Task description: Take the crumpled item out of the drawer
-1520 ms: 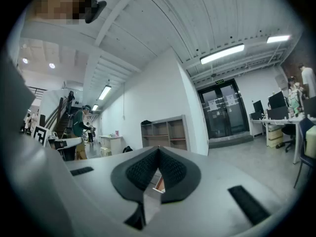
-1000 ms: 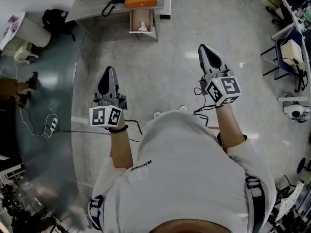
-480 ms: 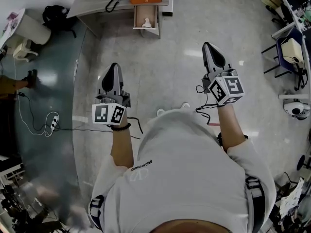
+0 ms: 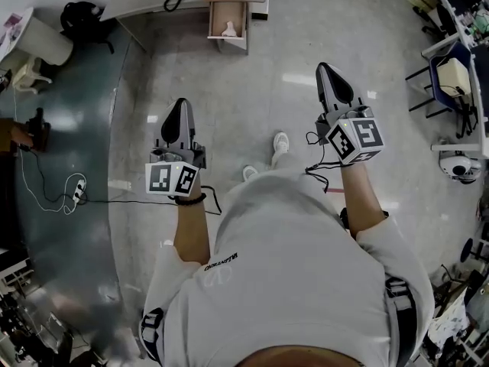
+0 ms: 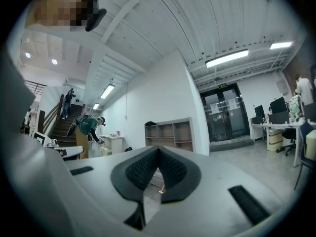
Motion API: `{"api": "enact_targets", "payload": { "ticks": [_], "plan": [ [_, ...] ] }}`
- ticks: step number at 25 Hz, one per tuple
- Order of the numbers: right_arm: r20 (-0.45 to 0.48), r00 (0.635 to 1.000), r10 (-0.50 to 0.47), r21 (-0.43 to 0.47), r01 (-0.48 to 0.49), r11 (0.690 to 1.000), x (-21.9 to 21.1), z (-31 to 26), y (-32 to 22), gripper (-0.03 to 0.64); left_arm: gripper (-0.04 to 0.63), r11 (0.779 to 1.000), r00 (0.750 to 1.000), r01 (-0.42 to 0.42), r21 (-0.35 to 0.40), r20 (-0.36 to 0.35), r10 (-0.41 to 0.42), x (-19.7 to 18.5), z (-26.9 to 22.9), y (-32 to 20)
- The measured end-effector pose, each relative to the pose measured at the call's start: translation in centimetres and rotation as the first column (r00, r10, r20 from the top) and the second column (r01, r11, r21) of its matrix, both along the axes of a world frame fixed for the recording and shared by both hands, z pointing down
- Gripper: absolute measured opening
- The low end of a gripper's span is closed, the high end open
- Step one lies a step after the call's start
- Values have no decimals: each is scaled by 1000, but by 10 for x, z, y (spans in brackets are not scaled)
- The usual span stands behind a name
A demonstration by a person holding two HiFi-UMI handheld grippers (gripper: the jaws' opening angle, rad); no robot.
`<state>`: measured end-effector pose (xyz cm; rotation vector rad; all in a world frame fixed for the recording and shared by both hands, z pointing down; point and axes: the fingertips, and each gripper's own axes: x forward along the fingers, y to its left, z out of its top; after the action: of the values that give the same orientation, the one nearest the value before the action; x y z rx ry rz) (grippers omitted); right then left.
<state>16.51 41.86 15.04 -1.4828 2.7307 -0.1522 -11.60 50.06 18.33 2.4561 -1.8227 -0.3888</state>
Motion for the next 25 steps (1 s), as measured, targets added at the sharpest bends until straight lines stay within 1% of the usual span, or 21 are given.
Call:
{"api": "enact_targets", "payload": {
  "ticks": [9, 18, 25],
  "plan": [
    [-17, 1000, -21, 5, 21, 1000, -12, -2, -9, 0, 0, 1000, 1000, 16, 7, -17, -16, -9, 0, -4],
    [-6, 999, -49, -3, 49, 999, -22, 5, -22, 0, 0, 1000, 1000, 24, -7, -7, -24, -11, 4, -13],
    [2, 999, -50, -13, 50, 999, -18, 8, -53, 0, 0, 1000, 1000, 14, -21, 1, -14, -5, 5, -45]
  ]
}}
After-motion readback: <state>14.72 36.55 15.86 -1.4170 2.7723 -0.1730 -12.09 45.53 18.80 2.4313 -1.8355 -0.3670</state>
